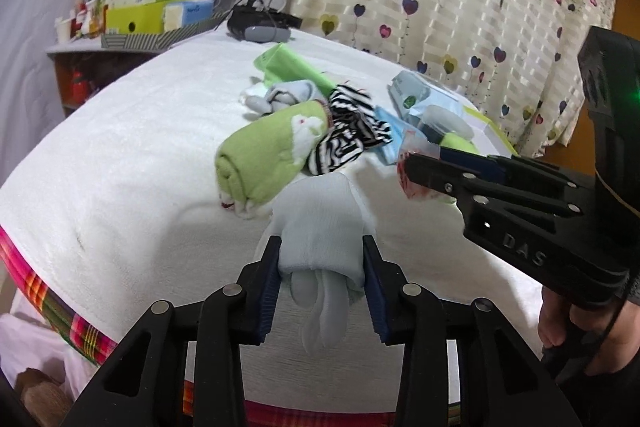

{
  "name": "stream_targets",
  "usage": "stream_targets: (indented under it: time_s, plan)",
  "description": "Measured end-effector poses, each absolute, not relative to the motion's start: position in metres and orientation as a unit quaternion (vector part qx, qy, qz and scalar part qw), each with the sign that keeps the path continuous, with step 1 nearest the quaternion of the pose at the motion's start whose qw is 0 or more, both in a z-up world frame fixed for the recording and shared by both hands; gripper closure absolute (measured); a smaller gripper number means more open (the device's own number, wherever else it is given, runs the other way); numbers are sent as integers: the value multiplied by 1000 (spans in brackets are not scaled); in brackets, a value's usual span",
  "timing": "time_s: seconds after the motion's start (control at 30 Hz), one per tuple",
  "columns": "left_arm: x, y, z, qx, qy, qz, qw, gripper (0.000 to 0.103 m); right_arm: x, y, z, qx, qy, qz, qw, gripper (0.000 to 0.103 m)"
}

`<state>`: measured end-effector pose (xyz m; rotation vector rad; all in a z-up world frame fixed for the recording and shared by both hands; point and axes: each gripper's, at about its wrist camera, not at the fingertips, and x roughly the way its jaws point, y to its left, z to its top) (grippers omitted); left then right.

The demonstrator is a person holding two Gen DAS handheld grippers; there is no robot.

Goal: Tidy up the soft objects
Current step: 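Grasp the red-and-white snack bag with the right tool and lift it, then carry the white sock and snack bag into the white box, releasing both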

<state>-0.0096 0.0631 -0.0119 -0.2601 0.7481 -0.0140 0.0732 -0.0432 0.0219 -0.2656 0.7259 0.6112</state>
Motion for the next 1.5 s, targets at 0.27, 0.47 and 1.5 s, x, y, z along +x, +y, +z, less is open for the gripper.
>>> stream_targets:
  time_s: [0.27,0.47,1.5]
  plan:
    - [-15,55,-2,-118,352,-10,928,67,60,-64,32,-92,336,296,889,78]
    - [-11,56,6,-121,345,-11,931,67,56,-73,40,-75,327,296,895,78]
    - [36,4,41,-78,314,-65,944,67,55,-141,69,-15,292,247,924,78]
